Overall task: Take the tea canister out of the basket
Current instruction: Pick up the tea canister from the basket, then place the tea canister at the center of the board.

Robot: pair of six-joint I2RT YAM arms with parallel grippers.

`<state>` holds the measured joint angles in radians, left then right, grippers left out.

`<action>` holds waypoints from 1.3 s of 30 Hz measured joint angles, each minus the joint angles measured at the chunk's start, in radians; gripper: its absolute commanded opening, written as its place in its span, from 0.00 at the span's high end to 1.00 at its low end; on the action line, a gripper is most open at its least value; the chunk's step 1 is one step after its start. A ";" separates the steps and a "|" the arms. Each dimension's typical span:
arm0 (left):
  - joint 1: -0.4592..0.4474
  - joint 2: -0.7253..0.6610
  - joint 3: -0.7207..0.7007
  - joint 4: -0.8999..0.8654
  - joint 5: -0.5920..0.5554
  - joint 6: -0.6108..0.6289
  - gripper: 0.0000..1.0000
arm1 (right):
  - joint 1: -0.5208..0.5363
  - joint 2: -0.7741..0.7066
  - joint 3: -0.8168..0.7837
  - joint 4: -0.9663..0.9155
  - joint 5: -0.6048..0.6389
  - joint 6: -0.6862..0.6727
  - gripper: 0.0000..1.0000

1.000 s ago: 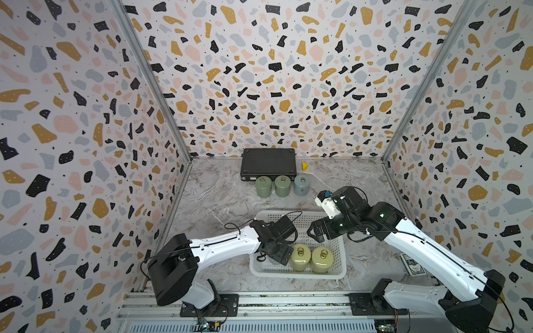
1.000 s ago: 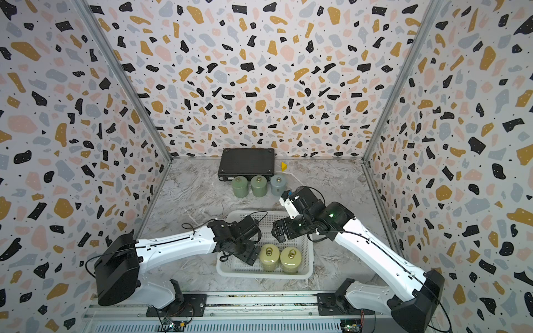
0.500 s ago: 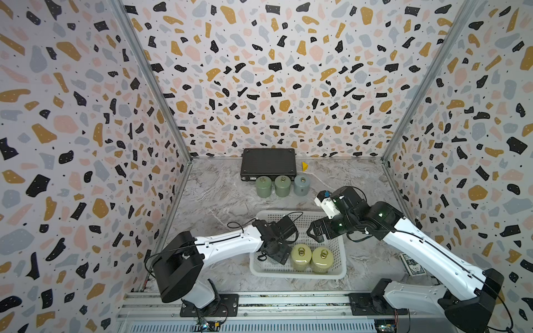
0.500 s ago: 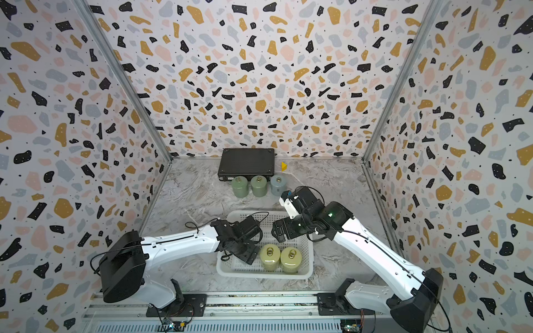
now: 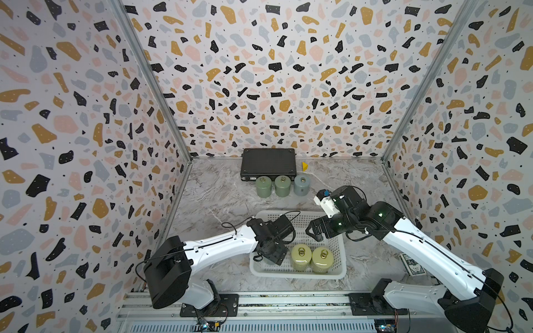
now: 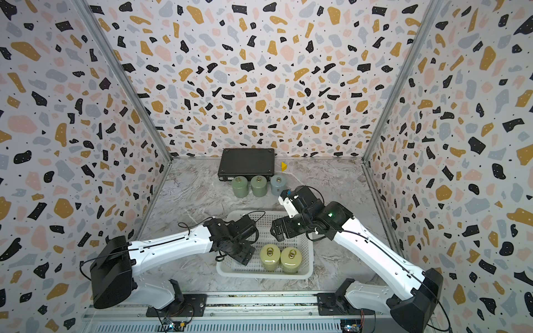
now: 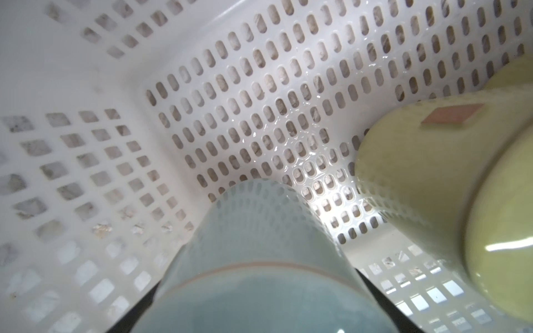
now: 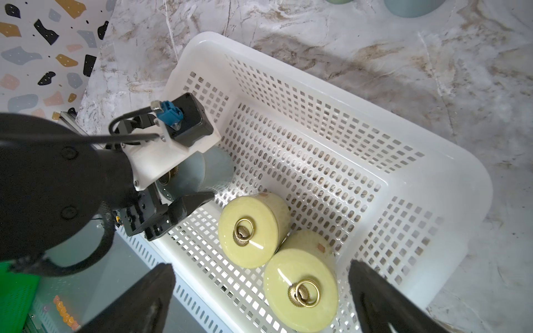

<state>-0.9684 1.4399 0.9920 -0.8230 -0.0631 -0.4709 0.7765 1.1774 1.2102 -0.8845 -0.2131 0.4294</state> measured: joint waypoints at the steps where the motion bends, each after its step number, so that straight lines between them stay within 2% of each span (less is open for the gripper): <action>1: 0.002 -0.001 0.012 -0.012 0.000 0.000 0.19 | 0.000 0.000 0.000 0.000 0.000 0.000 0.01; 10: 0.036 -0.006 0.153 -0.091 0.000 0.003 0.19 | 0.000 0.000 0.001 0.003 0.000 0.000 0.01; 18: 0.126 0.003 0.340 -0.186 -0.002 0.032 0.20 | 0.000 -0.002 0.005 0.003 0.000 0.000 0.01; 27: 0.291 0.105 0.544 -0.263 -0.005 0.105 0.20 | 0.000 -0.002 0.027 0.011 0.000 0.000 0.01; 39: 0.531 0.295 0.665 -0.245 0.015 0.180 0.21 | 0.000 0.040 0.074 0.055 -0.010 0.000 0.01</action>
<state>-0.4377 1.7351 1.6573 -1.0679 -0.0479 -0.2909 0.7765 1.2175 1.2839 -0.8295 -0.2234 0.4297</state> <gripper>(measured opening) 0.830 0.993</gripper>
